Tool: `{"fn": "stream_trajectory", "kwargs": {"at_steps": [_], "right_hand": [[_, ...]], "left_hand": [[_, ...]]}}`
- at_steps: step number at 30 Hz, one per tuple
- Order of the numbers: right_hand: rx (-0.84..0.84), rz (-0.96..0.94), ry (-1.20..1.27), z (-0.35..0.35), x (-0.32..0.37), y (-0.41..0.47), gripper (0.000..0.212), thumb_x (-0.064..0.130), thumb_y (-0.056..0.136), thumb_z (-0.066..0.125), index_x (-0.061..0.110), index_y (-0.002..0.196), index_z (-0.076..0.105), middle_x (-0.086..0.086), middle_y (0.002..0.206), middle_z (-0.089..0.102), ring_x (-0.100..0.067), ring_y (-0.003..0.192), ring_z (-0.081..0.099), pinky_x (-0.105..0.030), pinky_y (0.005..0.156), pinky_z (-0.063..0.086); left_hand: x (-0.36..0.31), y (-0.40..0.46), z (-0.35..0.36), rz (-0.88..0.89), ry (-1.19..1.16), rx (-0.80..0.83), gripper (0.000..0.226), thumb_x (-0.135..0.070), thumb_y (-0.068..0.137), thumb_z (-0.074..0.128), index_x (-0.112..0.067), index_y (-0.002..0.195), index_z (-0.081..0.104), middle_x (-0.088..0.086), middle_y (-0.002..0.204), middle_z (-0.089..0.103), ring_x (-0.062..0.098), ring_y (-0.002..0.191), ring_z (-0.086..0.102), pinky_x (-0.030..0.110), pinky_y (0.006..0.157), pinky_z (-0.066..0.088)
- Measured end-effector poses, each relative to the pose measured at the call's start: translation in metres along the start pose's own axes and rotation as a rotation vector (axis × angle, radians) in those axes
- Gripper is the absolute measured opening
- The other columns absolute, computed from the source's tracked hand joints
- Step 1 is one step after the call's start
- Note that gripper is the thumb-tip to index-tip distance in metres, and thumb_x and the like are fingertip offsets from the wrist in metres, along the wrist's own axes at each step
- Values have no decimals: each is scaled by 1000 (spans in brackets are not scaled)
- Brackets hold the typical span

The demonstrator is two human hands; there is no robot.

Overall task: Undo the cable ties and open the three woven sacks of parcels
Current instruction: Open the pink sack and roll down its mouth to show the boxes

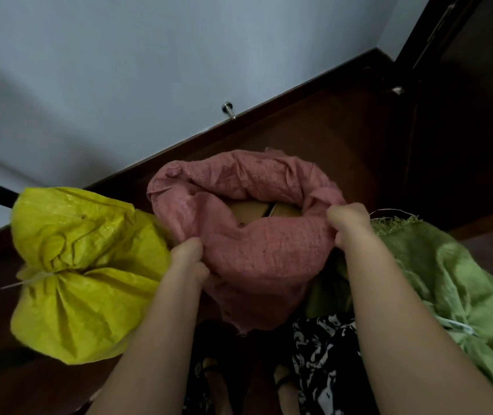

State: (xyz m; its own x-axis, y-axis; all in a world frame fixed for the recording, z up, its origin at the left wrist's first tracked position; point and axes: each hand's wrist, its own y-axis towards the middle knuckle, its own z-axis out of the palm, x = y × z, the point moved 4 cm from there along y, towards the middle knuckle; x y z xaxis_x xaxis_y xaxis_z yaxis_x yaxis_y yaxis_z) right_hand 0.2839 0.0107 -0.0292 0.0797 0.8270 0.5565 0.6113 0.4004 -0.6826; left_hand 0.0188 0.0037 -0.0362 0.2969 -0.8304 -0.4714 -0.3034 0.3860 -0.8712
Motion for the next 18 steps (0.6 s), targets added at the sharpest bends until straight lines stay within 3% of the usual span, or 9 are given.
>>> {"fn": "stream_trajectory", "kwargs": {"at_steps": [2, 4, 6, 7, 9, 11, 13, 16, 18], "right_hand": [[88, 156, 429, 1, -6, 8, 41, -1, 89, 46, 1, 129, 53, -14, 121, 62, -30, 102, 64, -40, 88, 55], [147, 289, 652, 1, -9, 8, 39, -4, 88, 46, 6, 123, 59, -11, 118, 64, -24, 93, 64, -35, 79, 56], [207, 311, 754, 4, -7, 0, 42, -7, 92, 39, 4, 129, 55, -15, 135, 55, -28, 112, 59, -34, 92, 50], [235, 303, 790, 6, -5, -6, 43, -7, 96, 33, 0, 136, 47, -17, 144, 46, -30, 126, 51, -32, 98, 45], [258, 331, 839, 13, -7, -15, 42, 6, 101, 29, 1, 138, 47, -16, 146, 45, -31, 130, 48, -35, 98, 45], [238, 422, 945, 21, -10, -11, 44, 27, 99, 30, 12, 126, 62, -11, 133, 58, -29, 117, 58, -47, 92, 48], [208, 442, 1052, 26, -11, -5, 50, 36, 97, 26, 15, 124, 62, -11, 130, 58, -31, 117, 57, -53, 97, 46], [205, 402, 1142, 31, -11, -2, 58, 40, 95, 19, 15, 132, 56, -13, 138, 52, -35, 127, 48, -58, 105, 38], [214, 386, 1179, 34, -8, -4, 59, 39, 93, 19, 15, 132, 56, -13, 140, 50, -37, 130, 46, -61, 106, 34]], "left_hand": [[0, -3, -4, -31, -94, 11, 40, -2, 98, 34, -2, 137, 43, 18, 112, 56, 32, 102, 56, 45, 100, 40], [-5, 3, -8, -40, -227, 15, 36, 2, 94, 30, 1, 121, 53, 14, 90, 51, 22, 79, 53, 30, 87, 49], [-12, 10, -7, -28, -373, 48, 39, 0, 95, 26, -5, 118, 58, 15, 111, 58, 24, 103, 58, 29, 82, 50], [-14, 9, -5, -7, -449, 58, 42, -4, 97, 26, -9, 127, 55, 12, 125, 57, 24, 119, 53, 35, 88, 47], [-15, 4, -1, 39, -514, 83, 42, -18, 102, 25, -15, 134, 52, 9, 137, 53, 26, 129, 47, 45, 95, 42], [-14, -2, 1, 73, -581, 138, 44, -31, 102, 24, -17, 123, 60, 10, 128, 59, 30, 127, 49, 48, 90, 41], [-17, -2, -1, 131, -651, 202, 48, -40, 97, 28, -16, 112, 66, 10, 111, 66, 32, 118, 55, 45, 85, 46], [-25, -7, -1, 221, -505, 252, 54, -58, 87, 48, -17, 119, 65, 6, 103, 71, 26, 95, 67, 43, 77, 56], [-25, -2, -3, 218, -299, 197, 55, -47, 77, 71, -16, 122, 62, 10, 106, 70, 28, 90, 69, 47, 66, 58]]}}
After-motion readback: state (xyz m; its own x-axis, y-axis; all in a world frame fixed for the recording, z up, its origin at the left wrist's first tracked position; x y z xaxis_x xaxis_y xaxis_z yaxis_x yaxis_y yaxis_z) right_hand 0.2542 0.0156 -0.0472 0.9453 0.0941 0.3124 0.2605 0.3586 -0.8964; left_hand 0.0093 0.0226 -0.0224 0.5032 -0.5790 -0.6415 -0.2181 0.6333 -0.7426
